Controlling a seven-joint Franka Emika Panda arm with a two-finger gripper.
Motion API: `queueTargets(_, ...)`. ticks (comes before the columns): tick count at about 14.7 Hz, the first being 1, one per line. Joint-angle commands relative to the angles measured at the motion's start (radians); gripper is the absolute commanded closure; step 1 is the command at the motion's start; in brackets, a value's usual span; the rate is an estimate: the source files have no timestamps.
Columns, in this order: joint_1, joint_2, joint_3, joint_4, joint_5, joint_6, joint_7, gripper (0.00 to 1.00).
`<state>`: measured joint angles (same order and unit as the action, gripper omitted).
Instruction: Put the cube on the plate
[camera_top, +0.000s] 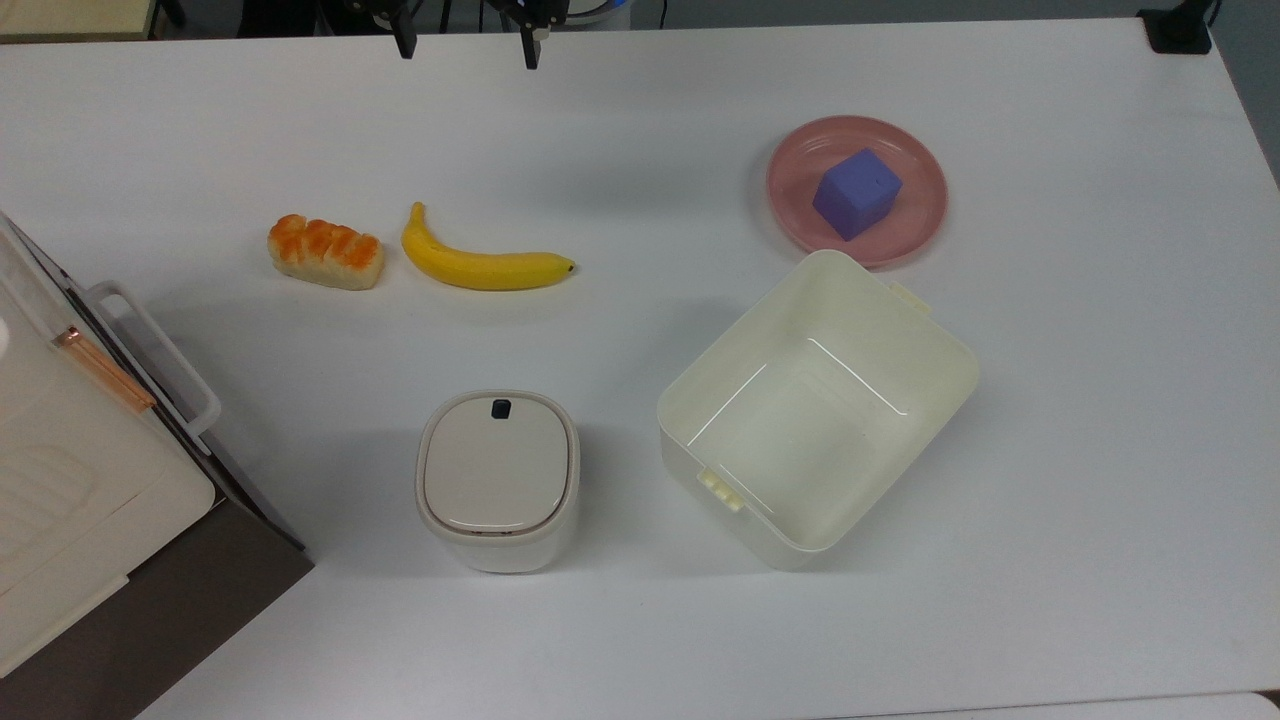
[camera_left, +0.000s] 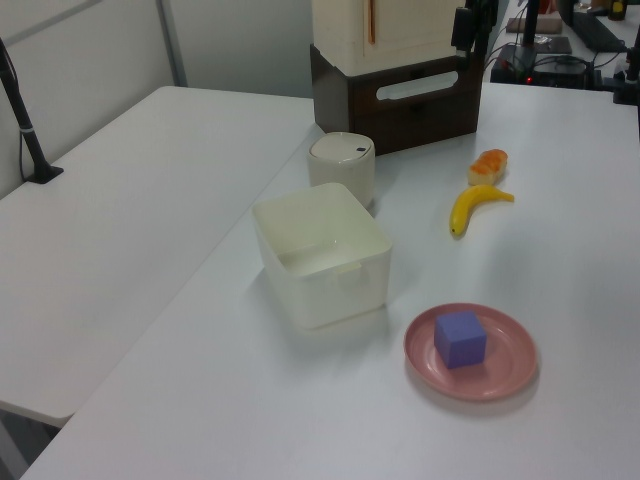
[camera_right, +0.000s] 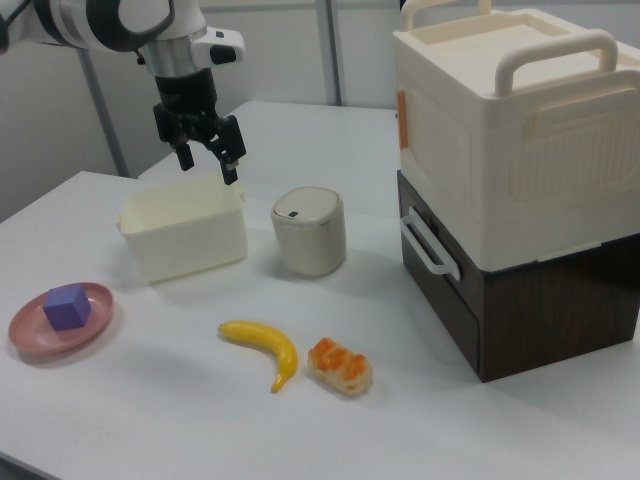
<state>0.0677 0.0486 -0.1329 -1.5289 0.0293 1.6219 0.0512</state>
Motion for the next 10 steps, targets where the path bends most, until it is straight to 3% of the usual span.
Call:
queueTargets(1, 0.018, -0.004, -0.025, 0.001, 0.018, -0.002, 0.022, 0.00)
queueTargets(10, 0.023, -0.003, -0.020, 0.001, 0.017, -0.002, 0.007, 0.00)
